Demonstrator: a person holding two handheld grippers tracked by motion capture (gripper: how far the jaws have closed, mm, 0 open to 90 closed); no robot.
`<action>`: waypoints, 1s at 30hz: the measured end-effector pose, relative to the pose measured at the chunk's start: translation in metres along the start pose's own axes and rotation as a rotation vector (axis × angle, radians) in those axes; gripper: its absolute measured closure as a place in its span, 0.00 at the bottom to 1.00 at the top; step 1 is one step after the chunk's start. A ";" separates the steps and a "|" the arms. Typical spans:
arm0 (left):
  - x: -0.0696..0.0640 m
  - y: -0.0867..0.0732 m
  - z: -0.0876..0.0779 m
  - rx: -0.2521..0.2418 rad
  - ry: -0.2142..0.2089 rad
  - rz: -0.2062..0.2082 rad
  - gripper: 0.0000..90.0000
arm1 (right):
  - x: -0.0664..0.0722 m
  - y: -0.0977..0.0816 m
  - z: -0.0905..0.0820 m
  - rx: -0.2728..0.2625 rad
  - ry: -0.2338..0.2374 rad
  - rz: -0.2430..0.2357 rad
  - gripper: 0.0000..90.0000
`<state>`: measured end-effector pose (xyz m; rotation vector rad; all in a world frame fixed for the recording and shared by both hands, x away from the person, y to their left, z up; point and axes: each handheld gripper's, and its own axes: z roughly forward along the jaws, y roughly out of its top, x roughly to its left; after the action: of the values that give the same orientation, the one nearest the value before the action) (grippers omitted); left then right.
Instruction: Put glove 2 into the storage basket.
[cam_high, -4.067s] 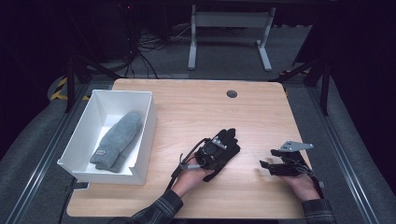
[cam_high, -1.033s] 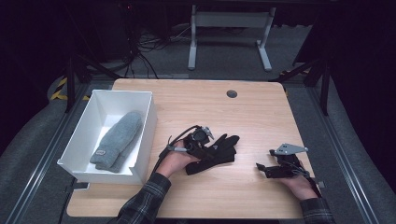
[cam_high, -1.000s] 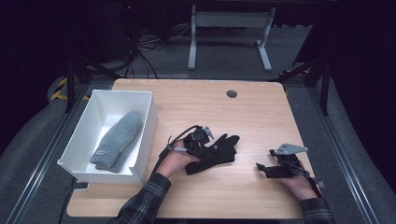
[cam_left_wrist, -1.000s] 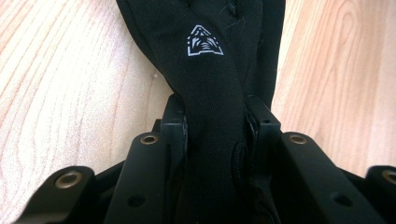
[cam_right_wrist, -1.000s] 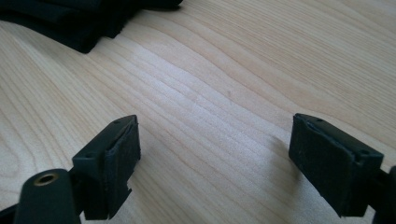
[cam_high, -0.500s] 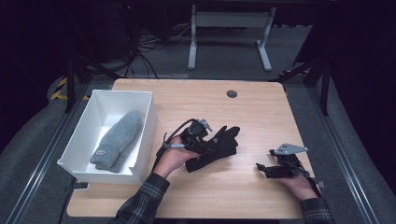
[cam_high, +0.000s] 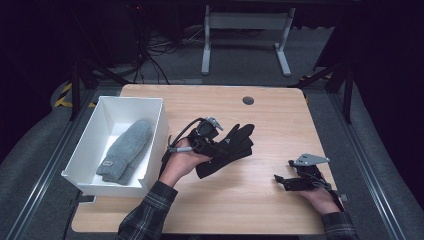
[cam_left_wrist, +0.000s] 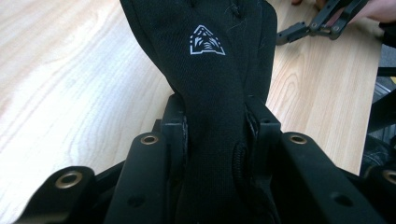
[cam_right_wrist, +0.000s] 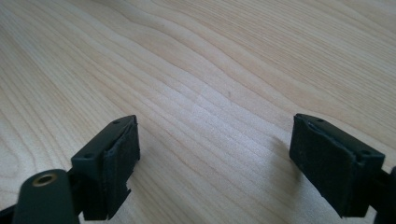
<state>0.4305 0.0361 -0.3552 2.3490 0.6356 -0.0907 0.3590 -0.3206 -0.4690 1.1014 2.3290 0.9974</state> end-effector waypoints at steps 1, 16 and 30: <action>0.000 0.000 -0.002 -0.001 0.000 -0.005 0.75 | 0.000 0.000 0.000 0.000 0.000 0.000 0.18; 0.000 0.007 -0.053 -0.042 0.055 -0.035 0.75 | 0.000 0.000 0.000 0.000 0.002 0.001 0.18; 0.011 -0.008 -0.100 -0.086 0.133 -0.085 0.75 | 0.000 0.000 0.000 -0.001 0.002 0.000 0.18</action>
<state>0.4260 0.1098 -0.2870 2.2585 0.7879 0.0541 0.3593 -0.3203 -0.4690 1.1005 2.3300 0.9999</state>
